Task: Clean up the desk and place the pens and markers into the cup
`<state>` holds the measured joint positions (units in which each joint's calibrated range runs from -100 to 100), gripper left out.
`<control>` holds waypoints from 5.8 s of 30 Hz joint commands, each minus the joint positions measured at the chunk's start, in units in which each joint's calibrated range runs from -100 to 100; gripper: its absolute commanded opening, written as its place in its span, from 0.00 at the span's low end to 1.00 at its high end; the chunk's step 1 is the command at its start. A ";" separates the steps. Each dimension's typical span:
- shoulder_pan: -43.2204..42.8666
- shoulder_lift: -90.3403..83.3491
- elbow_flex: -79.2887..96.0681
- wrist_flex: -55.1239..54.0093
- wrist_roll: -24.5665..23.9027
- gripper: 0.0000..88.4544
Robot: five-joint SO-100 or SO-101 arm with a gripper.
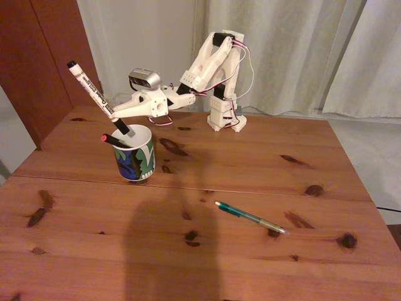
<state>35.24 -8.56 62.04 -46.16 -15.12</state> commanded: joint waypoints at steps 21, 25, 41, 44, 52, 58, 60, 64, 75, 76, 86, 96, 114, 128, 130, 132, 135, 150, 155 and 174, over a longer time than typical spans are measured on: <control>-1.26 -0.92 3.52 -1.54 5.01 0.01; -0.86 -0.92 3.52 -1.54 5.06 0.01; -0.70 -0.92 5.14 -0.85 7.57 0.10; -0.70 -1.00 5.68 -0.85 8.15 0.13; -0.70 -1.00 5.41 -0.85 8.10 0.13; -2.07 -1.00 3.34 -0.76 7.73 0.13; -4.88 -1.00 1.17 0.01 7.63 0.13; -10.19 -1.83 -6.67 12.66 7.89 0.13; -21.53 -8.45 -23.72 61.78 13.65 0.13; -22.57 -8.94 -23.81 64.27 14.33 0.13; -30.21 -10.10 -23.90 75.20 21.66 0.14; -38.01 -5.30 -23.44 78.98 25.85 0.14; -41.07 -0.58 -24.53 78.12 20.41 0.14; -43.48 -0.58 -23.99 78.29 33.71 0.14; -44.61 -0.58 -23.26 78.89 37.06 0.14; -44.93 -0.42 -23.26 78.98 38.90 0.14; -45.09 1.07 -23.90 78.89 39.63 0.14; -44.61 16.79 -37.42 79.07 39.68 0.14; -44.61 19.44 -39.32 79.07 40.00 0.14; -43.64 20.43 -39.68 81.56 45.92 0.06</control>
<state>-9.42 12.97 25.94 33.39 29.87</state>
